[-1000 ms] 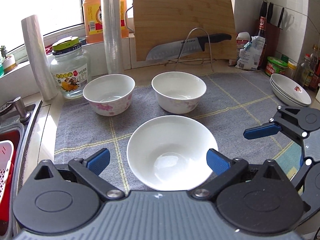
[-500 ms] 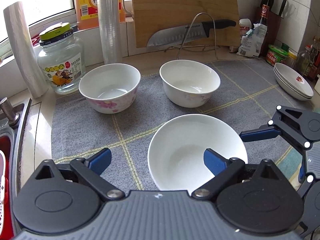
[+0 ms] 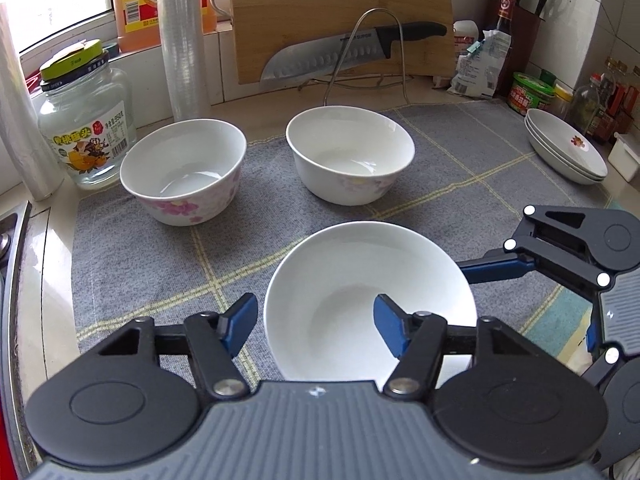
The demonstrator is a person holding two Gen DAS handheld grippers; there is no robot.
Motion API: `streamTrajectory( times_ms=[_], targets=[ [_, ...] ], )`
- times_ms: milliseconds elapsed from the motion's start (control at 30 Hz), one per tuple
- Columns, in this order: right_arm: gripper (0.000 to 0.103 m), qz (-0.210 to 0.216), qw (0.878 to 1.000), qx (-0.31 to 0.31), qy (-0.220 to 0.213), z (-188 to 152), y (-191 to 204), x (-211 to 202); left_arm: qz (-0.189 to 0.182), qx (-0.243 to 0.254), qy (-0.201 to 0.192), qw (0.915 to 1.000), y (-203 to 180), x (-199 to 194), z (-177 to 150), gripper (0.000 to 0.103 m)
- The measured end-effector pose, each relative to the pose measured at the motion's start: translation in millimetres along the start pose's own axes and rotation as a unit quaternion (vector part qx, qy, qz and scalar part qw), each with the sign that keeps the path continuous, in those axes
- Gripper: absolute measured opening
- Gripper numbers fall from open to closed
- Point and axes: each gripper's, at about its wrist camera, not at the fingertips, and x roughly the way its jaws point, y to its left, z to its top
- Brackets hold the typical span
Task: Organize plates and bowls
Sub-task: 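Move the right tool to the plain white bowl and grasp its rim, then lift and carry the white bowl with the right tool toward the plates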
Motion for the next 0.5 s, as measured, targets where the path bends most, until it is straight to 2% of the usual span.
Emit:
streamTrajectory(
  times_ms=[167,500],
  targets=[
    [0.082,-0.001,1.0,0.0,0.001,1.6,1.0,-0.2,-0.01,-0.001,0.003,0.9999,1.0,1.9,1.0,0.057],
    [0.082,0.0,1.0,0.004,0.006,2.2,1.0,-4.1,-0.013,-0.002,0.008,0.9999,-2.5,0.4,1.0,0.057]
  ],
)
